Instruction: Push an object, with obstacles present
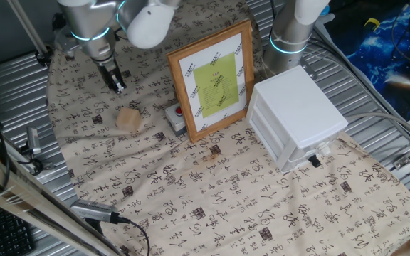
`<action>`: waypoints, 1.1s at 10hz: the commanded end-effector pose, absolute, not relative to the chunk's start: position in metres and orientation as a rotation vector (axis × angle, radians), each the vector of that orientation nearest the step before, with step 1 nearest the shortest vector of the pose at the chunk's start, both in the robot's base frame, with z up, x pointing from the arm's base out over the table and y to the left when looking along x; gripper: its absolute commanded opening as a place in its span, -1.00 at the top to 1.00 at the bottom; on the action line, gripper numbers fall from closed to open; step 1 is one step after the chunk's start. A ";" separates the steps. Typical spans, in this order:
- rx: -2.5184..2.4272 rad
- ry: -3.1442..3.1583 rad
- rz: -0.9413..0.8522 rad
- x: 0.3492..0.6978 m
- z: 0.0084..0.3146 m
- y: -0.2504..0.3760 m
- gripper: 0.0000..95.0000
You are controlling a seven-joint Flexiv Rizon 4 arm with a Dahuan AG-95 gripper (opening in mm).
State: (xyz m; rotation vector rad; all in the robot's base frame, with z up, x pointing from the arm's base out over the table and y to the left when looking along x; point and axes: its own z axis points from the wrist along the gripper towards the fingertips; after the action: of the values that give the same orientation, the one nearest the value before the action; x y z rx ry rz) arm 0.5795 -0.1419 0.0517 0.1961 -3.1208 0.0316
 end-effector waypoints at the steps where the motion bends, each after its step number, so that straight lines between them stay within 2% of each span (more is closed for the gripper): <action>1: 0.204 -3.121 0.031 0.580 0.052 -0.142 1.00; 11: 0.689 -3.090 -0.046 0.580 0.052 -0.142 1.00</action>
State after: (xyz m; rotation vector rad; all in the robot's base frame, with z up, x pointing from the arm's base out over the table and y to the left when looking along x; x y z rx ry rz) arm 0.5794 -0.1423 0.0511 0.6741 -3.0918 -0.0392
